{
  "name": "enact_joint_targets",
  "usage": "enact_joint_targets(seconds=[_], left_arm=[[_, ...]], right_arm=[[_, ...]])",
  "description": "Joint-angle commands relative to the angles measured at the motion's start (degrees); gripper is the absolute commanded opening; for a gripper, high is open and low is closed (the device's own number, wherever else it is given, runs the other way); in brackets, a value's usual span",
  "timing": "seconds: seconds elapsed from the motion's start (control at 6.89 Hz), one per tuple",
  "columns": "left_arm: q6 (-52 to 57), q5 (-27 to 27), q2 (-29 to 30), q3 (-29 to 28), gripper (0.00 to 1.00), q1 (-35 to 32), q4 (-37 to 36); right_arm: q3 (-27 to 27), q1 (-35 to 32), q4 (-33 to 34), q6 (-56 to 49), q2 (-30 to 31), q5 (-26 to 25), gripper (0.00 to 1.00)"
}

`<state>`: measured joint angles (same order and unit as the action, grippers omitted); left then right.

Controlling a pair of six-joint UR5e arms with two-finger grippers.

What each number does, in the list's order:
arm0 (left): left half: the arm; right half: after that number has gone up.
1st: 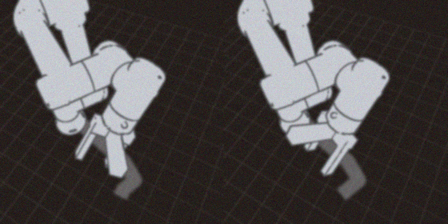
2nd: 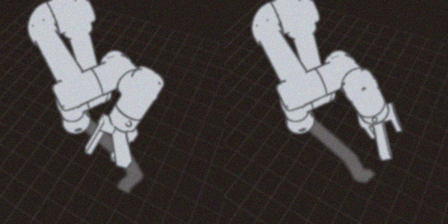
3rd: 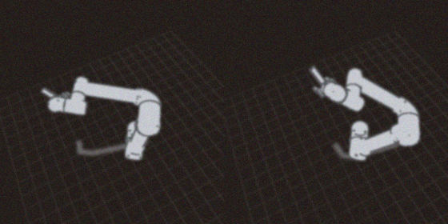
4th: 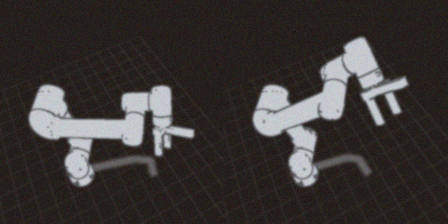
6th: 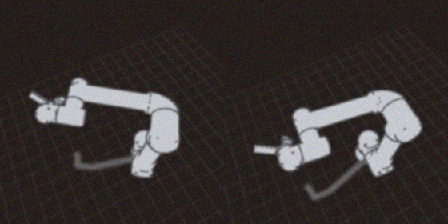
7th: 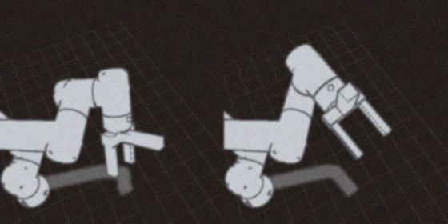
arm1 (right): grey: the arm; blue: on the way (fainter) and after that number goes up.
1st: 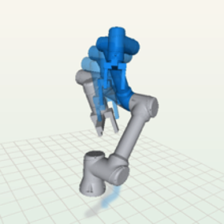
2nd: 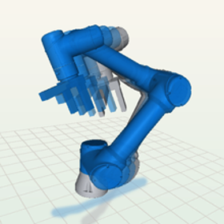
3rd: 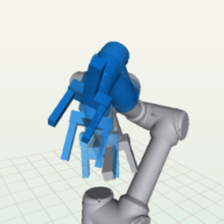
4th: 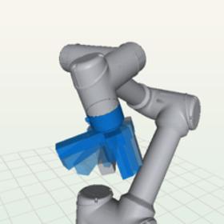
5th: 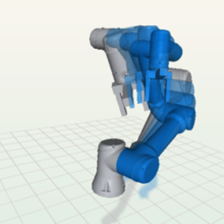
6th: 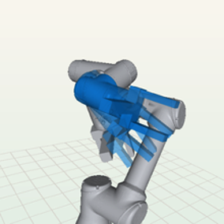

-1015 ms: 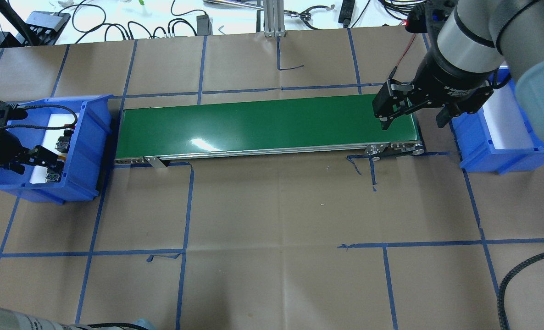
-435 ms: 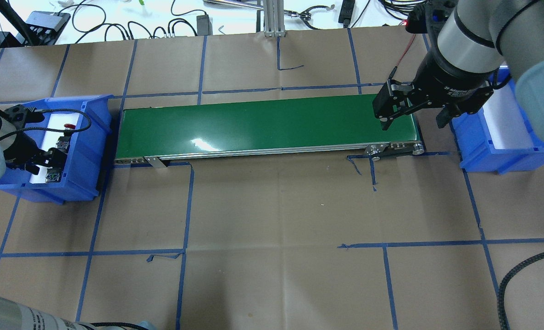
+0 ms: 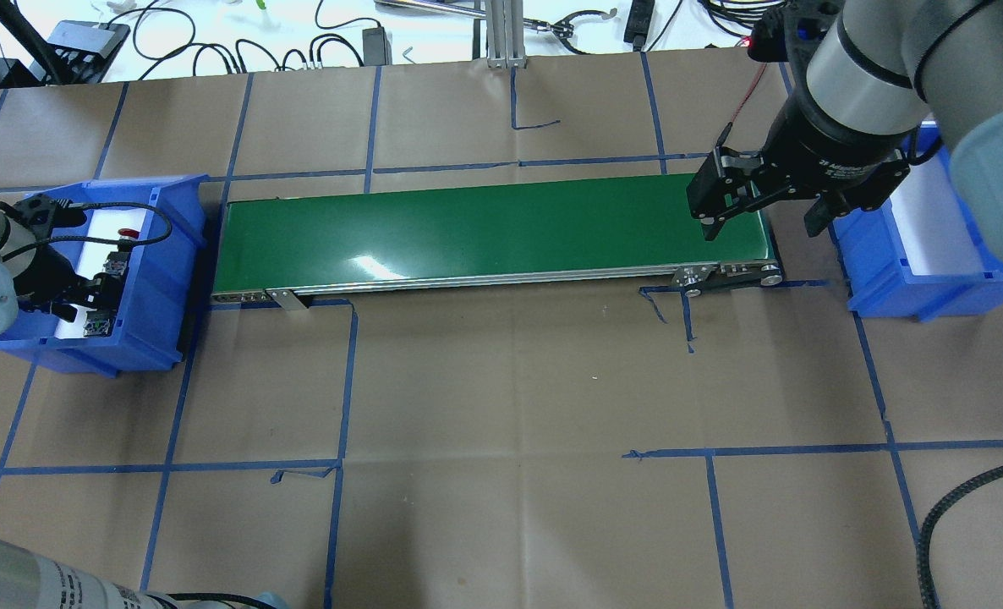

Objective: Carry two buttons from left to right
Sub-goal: 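Lift the yellow button and carry it onto the green conveyor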

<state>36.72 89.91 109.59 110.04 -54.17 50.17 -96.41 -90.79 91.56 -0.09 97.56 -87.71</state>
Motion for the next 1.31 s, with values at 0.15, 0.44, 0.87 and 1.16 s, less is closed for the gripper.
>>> enact_joint_targets(seconds=[0.15, 0.44, 0.87, 1.16], left_arm=[[-0.33, 0.09, 0.89, 0.09, 0.76, 0.12, -0.25], [-2.52, 0.18, 0.8, -0.52, 0.29, 0.12, -0.16], [-3.14, 0.27, -1.3, -1.75, 0.03, -0.05, 0.62], [-3.06, 0.62, -5.24, -8.49, 0.03, -0.14, 12.85]], right_arm=[[0.0, 0.0, -0.07, 0.0, 0.0, 0.0, 1.0], [0.0, 0.0, -0.07, 0.0, 0.0, 0.0, 1.0], [0.0, 0.0, -0.07, 0.0, 0.0, 0.0, 1.0], [0.0, 0.0, -0.07, 0.0, 0.0, 0.0, 1.0]])
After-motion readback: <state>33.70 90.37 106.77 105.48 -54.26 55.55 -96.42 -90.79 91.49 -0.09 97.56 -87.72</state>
